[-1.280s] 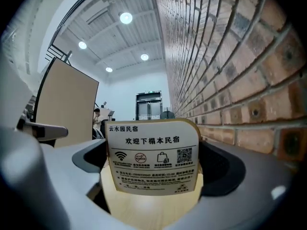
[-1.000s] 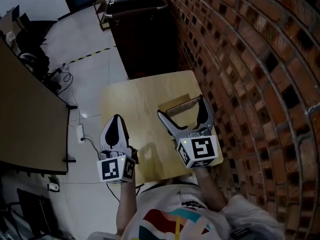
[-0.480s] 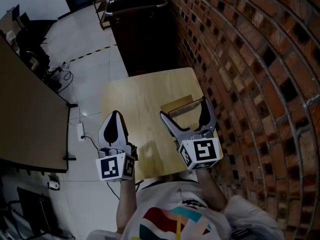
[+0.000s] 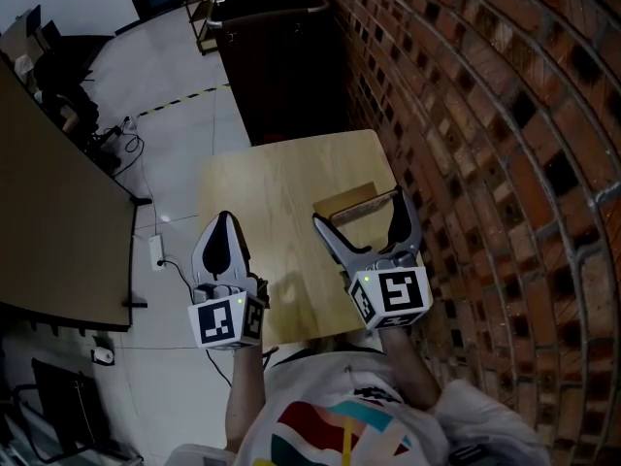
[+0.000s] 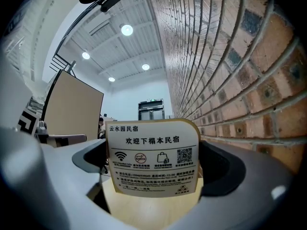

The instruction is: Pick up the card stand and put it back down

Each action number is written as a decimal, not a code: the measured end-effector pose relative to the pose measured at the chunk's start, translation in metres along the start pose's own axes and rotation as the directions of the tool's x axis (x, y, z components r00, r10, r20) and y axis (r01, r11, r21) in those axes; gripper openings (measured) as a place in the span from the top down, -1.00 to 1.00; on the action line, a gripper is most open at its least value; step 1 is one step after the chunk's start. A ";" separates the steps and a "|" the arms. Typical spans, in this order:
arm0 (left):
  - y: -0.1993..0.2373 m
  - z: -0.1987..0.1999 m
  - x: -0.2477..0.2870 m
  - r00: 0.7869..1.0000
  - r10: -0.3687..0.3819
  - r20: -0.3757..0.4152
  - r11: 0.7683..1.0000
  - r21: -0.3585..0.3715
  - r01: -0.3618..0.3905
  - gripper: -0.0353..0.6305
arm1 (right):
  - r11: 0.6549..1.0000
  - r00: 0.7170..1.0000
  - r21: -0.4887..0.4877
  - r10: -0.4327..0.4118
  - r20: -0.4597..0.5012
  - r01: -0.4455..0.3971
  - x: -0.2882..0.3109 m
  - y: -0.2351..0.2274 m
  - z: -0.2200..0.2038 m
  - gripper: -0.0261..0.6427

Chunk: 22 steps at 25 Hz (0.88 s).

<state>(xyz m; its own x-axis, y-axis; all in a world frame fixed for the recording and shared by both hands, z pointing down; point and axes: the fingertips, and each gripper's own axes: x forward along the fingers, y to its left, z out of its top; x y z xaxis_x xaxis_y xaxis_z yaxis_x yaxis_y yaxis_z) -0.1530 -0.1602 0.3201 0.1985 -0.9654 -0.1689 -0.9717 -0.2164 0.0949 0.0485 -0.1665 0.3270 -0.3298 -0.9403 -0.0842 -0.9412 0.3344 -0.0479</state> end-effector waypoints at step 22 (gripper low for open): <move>-0.001 -0.033 0.007 0.997 -0.007 -0.082 0.998 -0.064 0.002 0.88 | 1.000 0.995 -0.005 -0.012 -0.094 0.012 0.051 -0.025 -0.045 -0.80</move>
<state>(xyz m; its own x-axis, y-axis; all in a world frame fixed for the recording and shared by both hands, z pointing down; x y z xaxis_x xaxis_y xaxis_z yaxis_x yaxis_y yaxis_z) -0.1460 -0.1717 0.3508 0.2152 -0.9726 -0.0883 -0.9611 -0.2270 0.1576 0.0523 -0.2254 0.3686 -0.3238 -0.9461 0.0106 -0.9453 0.3231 -0.0439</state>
